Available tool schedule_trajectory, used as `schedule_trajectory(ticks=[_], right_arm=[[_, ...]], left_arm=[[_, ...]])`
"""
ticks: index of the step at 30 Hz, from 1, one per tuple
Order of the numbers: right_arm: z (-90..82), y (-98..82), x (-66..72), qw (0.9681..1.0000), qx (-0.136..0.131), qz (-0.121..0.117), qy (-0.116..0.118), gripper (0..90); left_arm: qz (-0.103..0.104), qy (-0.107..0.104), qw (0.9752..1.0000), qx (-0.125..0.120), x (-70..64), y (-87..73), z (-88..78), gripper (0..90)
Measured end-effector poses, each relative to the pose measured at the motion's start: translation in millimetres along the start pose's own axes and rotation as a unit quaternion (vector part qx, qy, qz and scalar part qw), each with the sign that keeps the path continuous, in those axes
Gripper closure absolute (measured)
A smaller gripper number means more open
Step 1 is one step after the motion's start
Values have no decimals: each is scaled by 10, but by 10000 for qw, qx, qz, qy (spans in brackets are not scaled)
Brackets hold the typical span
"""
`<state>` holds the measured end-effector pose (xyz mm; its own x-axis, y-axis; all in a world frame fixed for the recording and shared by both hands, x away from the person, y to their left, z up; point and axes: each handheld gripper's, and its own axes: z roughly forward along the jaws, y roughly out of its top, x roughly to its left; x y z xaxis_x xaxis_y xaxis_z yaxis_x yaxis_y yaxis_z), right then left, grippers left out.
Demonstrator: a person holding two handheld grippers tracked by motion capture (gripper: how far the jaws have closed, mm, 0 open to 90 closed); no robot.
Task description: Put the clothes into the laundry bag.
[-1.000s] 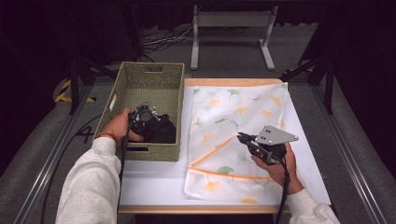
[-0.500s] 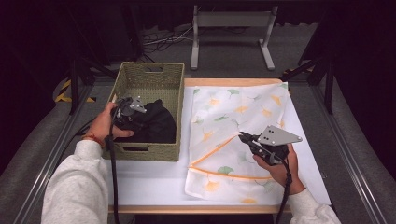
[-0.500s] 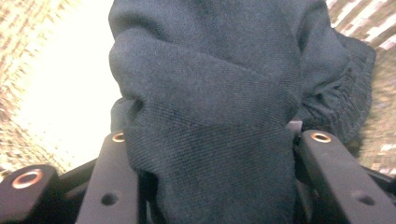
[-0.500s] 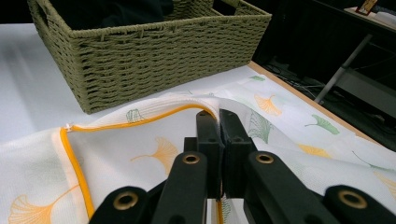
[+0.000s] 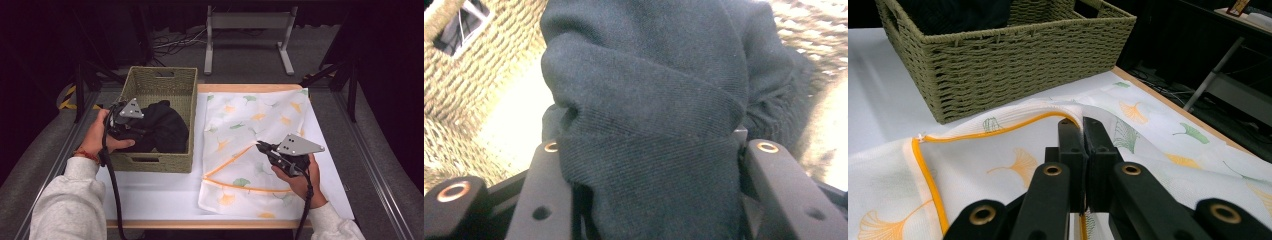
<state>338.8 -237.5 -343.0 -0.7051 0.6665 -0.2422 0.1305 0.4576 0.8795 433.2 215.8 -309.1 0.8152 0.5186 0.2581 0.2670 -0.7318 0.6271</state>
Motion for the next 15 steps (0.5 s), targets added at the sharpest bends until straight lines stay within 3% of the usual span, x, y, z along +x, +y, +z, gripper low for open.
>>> schedule_trajectory(ticks=[8, 15], right_arm=[[4, 5, -4, 10000, -7, 9, -10, 888], [1, 3, -6, 10000, -8, 35, -26, 888]], left_arm=[[-1, 166, 9993, -348, -97, 51, -243, 535], [-22, 114, 9980, -627, -179, 114, -358, 535]])
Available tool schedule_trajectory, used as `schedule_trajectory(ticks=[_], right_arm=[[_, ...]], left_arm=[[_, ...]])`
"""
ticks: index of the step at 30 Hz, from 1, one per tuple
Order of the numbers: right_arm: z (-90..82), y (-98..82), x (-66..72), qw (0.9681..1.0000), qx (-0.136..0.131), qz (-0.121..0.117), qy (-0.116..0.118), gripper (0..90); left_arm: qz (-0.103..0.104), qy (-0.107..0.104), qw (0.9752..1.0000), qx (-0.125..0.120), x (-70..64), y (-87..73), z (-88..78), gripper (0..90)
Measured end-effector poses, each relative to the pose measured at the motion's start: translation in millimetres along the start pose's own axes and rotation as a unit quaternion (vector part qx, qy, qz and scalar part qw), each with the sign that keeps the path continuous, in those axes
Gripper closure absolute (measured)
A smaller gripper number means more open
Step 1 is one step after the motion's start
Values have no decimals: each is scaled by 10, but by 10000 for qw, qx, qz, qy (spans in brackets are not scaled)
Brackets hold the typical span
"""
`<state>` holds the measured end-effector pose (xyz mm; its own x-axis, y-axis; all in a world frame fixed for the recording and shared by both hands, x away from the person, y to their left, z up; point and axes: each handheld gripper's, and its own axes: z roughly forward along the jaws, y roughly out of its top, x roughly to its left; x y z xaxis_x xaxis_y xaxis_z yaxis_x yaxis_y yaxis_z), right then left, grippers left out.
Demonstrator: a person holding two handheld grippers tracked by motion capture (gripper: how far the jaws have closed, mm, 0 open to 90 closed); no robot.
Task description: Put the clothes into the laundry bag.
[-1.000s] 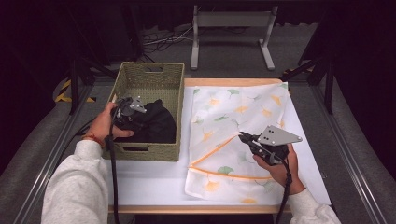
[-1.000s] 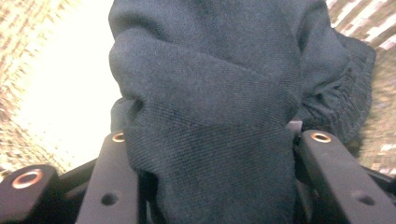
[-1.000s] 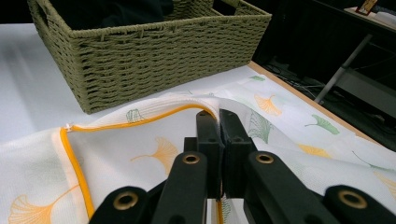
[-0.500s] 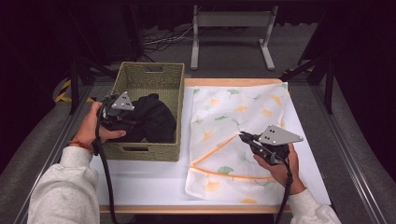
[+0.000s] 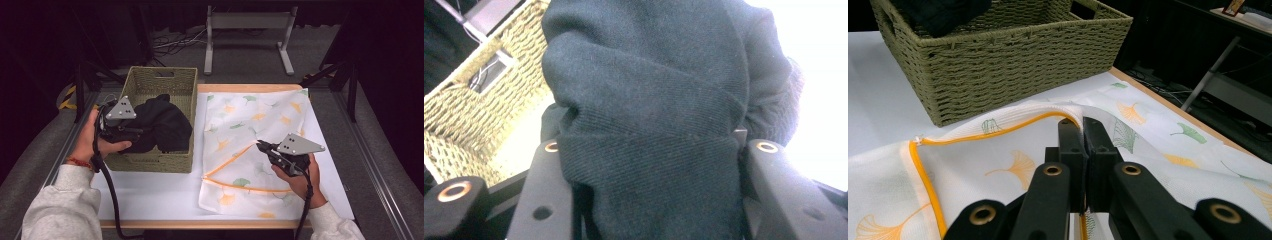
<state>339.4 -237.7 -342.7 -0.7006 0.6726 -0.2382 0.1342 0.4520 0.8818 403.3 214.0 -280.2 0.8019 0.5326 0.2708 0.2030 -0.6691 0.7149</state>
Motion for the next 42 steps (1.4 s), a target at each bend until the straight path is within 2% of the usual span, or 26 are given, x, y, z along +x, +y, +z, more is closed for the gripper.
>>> schedule_trajectory(ticks=[6, 9, 11, 15, 18, 20, 22, 27, 28, 30, 31, 32, 33, 34, 35, 36, 39, 40, 42], right_arm=[[2, -1, 0, 10000, 12, 2, 10, 888], [6, 0, 3, 10000, 22, -1, 14, 888], [9, 0, 9, 10000, 42, -8, 21, 889], [9, 1, 6, 10000, 47, -2, 24, 888], [11, 1, 6, 10000, 56, 5, 30, 888], [10, 2, 5, 10000, 55, 3, 25, 888], [12, 2, 5, 10000, 69, 11, 18, 888], [13, -1, 8, 10000, 67, 15, 13, 889], [12, -1, 9, 10000, 69, 13, -3, 889], [14, -1, 8, 10000, 79, 21, 6, 889], [16, -1, 9, 10000, 88, 15, 6, 889], [16, -2, 10, 10000, 91, 16, 4, 889], [17, -2, 11, 9999, 100, 10, 8, 889], [17, -2, 11, 10000, 98, 6, 7, 889], [17, -2, 11, 10000, 98, 6, 7, 889], [17, -4, 8, 9999, 105, 9, 17, 889], [19, -8, 6, 9999, 114, 22, 15, 889], [19, -8, 8, 9999, 118, 25, 10, 889], [19, -8, 11, 9999, 122, 14, -7, 889]], left_arm=[[44, -134, 9996, -259, -103, 103, -84, 536], [250, -185, 9987, -414, -246, 163, -141, 536], [375, -297, 9974, -544, -353, 188, -188, 536], [428, -448, 9949, -797, -570, 233, -263, 536], [530, -601, 9933, -830, -754, 251, -269, 536], [579, -657, 9926, -838, -808, 253, -262, 536], [668, -802, 9902, -924, -943, 251, -237, 536], [720, -1031, 9881, -887, -1220, 270, -135, 536], [748, -1123, 9869, -881, -1274, 277, -100, 536], [701, -1258, 9854, -913, -1344, 284, -35, 536], [701, -1258, 9854, -913, -1344, 284, -35, 536], [694, -1363, 9842, -894, -1413, 296, 32, 536], [694, -1363, 9842, -894, -1413, 296, 32, 536], [647, -1478, 9829, -889, -1486, 304, 124, 536], [647, -1478, 9829, -889, -1486, 304, 124, 536], [679, -1593, 9810, -877, -1550, 321, 209, 536], [720, -1654, 9799, -852, -1618, 348, 284, 536], [731, -1708, 9788, -867, -1648, 362, 314, 536], [721, -1812, 9772, -844, -1761, 402, 407, 536]])
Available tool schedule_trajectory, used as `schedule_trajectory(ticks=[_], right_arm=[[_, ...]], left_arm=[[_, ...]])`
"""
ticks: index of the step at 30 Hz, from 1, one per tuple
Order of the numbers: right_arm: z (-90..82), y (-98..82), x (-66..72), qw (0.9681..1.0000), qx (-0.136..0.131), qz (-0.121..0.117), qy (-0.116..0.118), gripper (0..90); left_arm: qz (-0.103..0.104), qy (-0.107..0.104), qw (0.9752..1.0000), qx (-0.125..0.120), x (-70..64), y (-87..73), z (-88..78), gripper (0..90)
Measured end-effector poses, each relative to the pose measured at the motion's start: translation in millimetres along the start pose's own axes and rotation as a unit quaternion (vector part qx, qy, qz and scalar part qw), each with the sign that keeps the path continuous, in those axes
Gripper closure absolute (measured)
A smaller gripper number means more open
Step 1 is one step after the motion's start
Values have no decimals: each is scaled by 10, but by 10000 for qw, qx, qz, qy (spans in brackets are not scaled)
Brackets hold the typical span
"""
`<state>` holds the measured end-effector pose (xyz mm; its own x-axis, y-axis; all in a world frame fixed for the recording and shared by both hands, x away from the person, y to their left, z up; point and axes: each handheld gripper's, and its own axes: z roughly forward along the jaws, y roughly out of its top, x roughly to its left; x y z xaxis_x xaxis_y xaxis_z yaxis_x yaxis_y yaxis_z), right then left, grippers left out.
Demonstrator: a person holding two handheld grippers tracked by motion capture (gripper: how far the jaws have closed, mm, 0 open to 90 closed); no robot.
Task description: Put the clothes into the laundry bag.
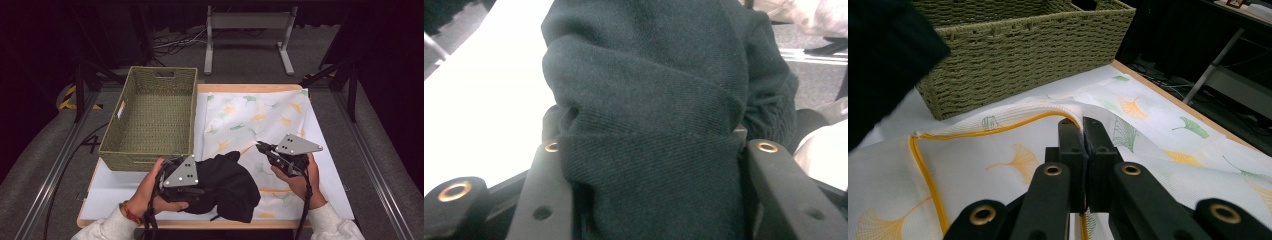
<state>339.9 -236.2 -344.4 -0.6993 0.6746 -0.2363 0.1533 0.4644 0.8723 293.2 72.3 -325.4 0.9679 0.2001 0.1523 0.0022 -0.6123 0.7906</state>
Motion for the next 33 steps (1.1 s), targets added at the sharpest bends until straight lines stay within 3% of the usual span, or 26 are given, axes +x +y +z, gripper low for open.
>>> schedule_trajectory(ticks=[3, 6, 9, 12, 16, 25, 33], right_arm=[[1, -3, -5, 10000, -16, 40, -16, 889], [4, -1, 3, 10000, -16, 36, -12, 889], [-5, 7, 9, 10000, -23, 4, -15, 889], [-21, 20, 15, 10000, -57, -8, -20, 890], [-38, 34, 21, 10000, -90, -21, -10, 890], [-73, 87, 64, 9998, -151, -96, 41, 890], [-106, 104, 80, 9997, -181, -137, 76, 890]], left_arm=[[40, -13, 10000, 70, -68, 33, 116, 536], [-45, -169, 9997, 143, -122, 67, 288, 536], [0, -108, 9992, 374, -157, 111, 446, 536], [-47, -49, 9991, 423, -143, 147, 575, 536], [-154, 162, 9984, 514, -124, 195, 715, 536], [-506, 514, 9942, 795, -140, 314, 1070, 534], [-784, 794, 9895, 921, 1, 221, 1247, 532]])
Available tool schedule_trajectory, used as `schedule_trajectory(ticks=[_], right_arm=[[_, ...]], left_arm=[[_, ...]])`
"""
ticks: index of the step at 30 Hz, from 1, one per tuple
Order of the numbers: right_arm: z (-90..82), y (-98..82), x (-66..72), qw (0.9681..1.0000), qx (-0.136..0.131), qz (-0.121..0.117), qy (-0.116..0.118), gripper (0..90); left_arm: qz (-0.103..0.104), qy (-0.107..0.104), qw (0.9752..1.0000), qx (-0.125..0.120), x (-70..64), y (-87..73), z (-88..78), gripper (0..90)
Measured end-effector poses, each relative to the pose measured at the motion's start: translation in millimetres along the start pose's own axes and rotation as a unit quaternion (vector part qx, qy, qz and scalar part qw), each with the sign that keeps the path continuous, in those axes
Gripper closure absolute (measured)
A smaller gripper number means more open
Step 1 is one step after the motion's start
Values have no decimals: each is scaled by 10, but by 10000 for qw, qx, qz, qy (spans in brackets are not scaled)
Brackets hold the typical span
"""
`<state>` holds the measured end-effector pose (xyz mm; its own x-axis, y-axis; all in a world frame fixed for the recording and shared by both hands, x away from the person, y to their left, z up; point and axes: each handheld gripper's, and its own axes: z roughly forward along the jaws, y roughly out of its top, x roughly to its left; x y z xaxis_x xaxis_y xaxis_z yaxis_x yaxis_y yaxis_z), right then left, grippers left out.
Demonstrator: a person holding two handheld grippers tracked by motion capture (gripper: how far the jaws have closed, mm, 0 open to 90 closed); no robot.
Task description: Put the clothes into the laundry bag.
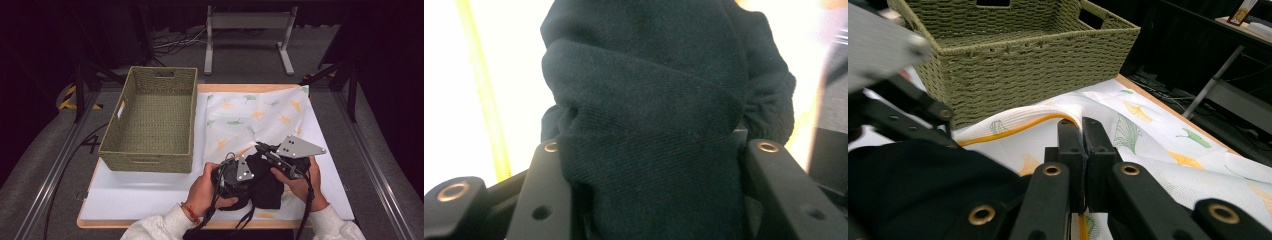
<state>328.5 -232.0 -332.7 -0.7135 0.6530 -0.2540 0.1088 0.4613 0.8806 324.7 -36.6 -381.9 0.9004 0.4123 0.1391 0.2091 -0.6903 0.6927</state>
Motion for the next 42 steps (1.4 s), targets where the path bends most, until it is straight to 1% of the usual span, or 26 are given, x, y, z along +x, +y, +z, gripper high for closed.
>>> schedule_trajectory(ticks=[2, 3, 4, 6, 10, 12, 15, 18, 19, 20, 21, 22, 23, 24, 26, 28, 31, 33, 34, 35, 36, 38, 39, 40, 41, 42], right_arm=[[-10, 6, 10, 10000, 6, -14, 12, 890], [-13, 8, 14, 10000, 10, -18, 16, 890], [-13, 8, 14, 10000, 10, -18, 16, 890], [-18, 13, 31, 10000, 27, -64, 37, 889], [-7, 8, 56, 9998, 88, -129, 77, 890], [3, -4, 60, 9997, 141, -139, 113, 890], [15, -30, 57, 9996, 199, -125, 123, 890], [19, -39, 54, 9996, 222, -117, 129, 889], [16, -45, 52, 9996, 228, -111, 134, 889], [16, -45, 52, 9996, 228, -111, 134, 889], [9, -47, 47, 9996, 231, -95, 134, 889], [9, -47, 47, 9996, 231, -95, 134, 889], [4, -48, 40, 9996, 224, -77, 143, 890], [-1, -51, 34, 9997, 211, -47, 150, 890], [-1, -55, 31, 9996, 223, -46, 145, 890], [1, -60, 33, 9996, 241, -42, 151, 890], [1, -64, 42, 9995, 262, -38, 146, 889], [0, -73, 42, 9995, 262, -30, 156, 889], [-2, -79, 44, 9995, 270, -29, 149, 890], [-4, -84, 45, 9995, 278, -19, 145, 889], [-5, -89, 46, 9995, 288, -8, 158, 889], [-2, -100, 60, 9993, 326, -18, 158, 889], [-2, -100, 60, 9993, 326, -18, 158, 889], [-1, -102, 65, 9993, 342, -31, 163, 889], [1, -103, 74, 9993, 337, -29, 159, 890], [2, -103, 80, 9993, 341, -34, 164, 889]], left_arm=[[-165, 27, 9998, -52, 46, -21, 28, 528], [-240, 74, 9996, -126, 72, -41, 61, 526], [-240, 74, 9996, -126, 72, -41, 61, 520], [-318, 127, 9993, -132, 96, -69, 120, 518], [-556, 184, 9982, -142, 179, -122, 222, 500], [-651, 211, 9974, -218, 207, -143, 262, 486], [-713, 227, 9969, -232, 229, -158, 291, 453], [-741, 215, 9967, -243, 232, -159, 283, 371], [-720, 217, 9967, -299, 233, -154, 256, 342], [-679, 153, 9970, -334, 233, -148, 213, 342], [-559, 116, 9975, -423, 225, -135, 108, 304], [-559, 116, 9975, -423, 225, -135, 108, 291], [-516, 32, 9974, -493, 223, -136, 45, 291], [-475, -39, 9975, -522, 224, -141, -2, 268], [-424, -78, 9974, -570, 219, -157, -66, 254], [-384, -218, 9973, -585, 211, -182, -134, 206], [-208, -290, 9975, -606, 188, -240, -236, 185], [-23, -313, 9978, -585, 168, -327, -336, 184], [8, -307, 9977, -607, 159, -372, -381, 197], [-9, -319, 9974, -651, 152, -418, -421, 218], [-13, -384, 9971, -655, 146, -472, -461, 232], [14, -374, 9971, -666, 116, -550, -501, 267], [14, -374, 9971, -666, 116, -550, -501, 298], [93, -418, 9972, -617, 97, -589, -505, 298], [160, -423, 9973, -572, 80, -617, -504, 344], [227, -436, 9973, -544, 66, -641, -492, 369]])
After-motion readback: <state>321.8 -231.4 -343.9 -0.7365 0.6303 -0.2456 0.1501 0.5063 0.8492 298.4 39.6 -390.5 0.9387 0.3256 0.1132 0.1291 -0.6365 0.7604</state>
